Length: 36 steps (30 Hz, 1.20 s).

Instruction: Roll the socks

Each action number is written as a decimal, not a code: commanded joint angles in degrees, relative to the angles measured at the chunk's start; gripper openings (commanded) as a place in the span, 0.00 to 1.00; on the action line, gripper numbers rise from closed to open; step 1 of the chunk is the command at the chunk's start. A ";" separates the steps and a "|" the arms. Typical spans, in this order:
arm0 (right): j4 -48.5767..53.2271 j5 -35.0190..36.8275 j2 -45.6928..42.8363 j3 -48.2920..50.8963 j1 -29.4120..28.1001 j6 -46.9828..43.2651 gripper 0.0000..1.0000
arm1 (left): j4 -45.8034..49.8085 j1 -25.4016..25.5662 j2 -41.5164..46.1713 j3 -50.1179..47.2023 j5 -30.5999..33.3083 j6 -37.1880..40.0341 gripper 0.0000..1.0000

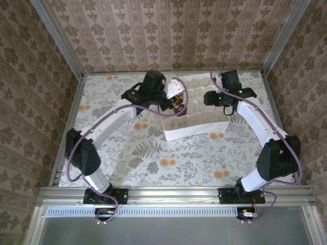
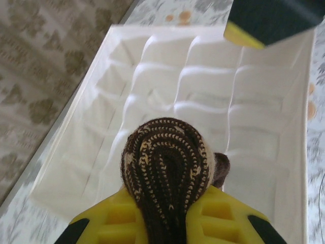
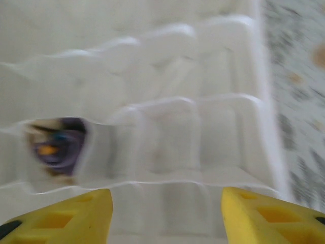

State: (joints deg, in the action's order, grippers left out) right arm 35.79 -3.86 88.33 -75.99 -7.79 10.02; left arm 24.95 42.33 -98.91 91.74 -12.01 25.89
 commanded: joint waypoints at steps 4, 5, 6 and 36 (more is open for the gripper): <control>3.19 3.72 -0.72 6.35 7.92 -0.75 0.63 | 5.59 4.74 -12.69 12.60 -4.89 2.39 0.00; 2.85 3.60 -0.63 6.99 8.46 -0.86 0.63 | 6.12 5.08 -14.46 14.48 -4.80 2.36 0.00; 2.57 3.68 -0.49 7.50 8.66 -1.01 0.63 | 6.56 5.24 -16.01 15.86 -4.78 2.33 0.00; -0.24 0.05 7.57 9.71 9.73 -2.39 0.30 | 8.90 1.97 -27.08 24.19 -1.39 -1.04 0.00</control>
State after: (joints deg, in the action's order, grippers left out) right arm 35.94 -3.22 95.00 -67.00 1.67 7.68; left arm 34.30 44.88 -124.95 115.96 -12.62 26.20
